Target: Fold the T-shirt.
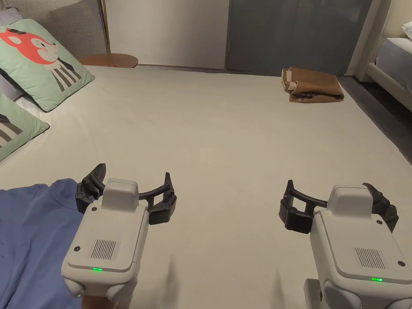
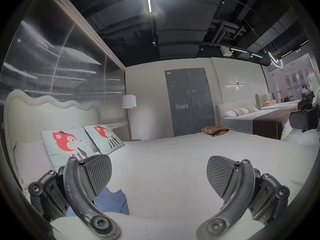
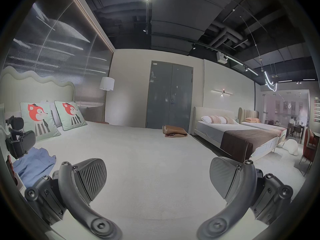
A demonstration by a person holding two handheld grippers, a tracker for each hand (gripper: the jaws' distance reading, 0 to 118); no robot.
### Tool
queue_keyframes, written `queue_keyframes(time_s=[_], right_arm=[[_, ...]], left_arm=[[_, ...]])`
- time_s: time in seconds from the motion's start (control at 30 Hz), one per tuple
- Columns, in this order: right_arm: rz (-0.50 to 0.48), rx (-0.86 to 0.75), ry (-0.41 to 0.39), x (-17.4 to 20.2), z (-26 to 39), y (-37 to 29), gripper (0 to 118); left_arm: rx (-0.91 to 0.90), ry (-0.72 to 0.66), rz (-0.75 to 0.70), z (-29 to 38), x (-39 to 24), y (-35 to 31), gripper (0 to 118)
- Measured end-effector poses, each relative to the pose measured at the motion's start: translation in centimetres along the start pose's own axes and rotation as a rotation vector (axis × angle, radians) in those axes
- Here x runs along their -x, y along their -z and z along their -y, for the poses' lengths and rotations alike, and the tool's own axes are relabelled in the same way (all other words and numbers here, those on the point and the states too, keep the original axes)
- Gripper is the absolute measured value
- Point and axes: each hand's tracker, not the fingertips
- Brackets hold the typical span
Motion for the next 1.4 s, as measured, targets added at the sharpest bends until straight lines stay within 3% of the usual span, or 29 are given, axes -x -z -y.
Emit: queue_keyframes(time_s=[1.4], right_arm=[[-0.007, -0.002, -0.002, -0.21, 0.23, 0.09, 118]], left_arm=[[-0.002, 0.000, -0.008, -0.23, 0.08, 0.05, 109]])
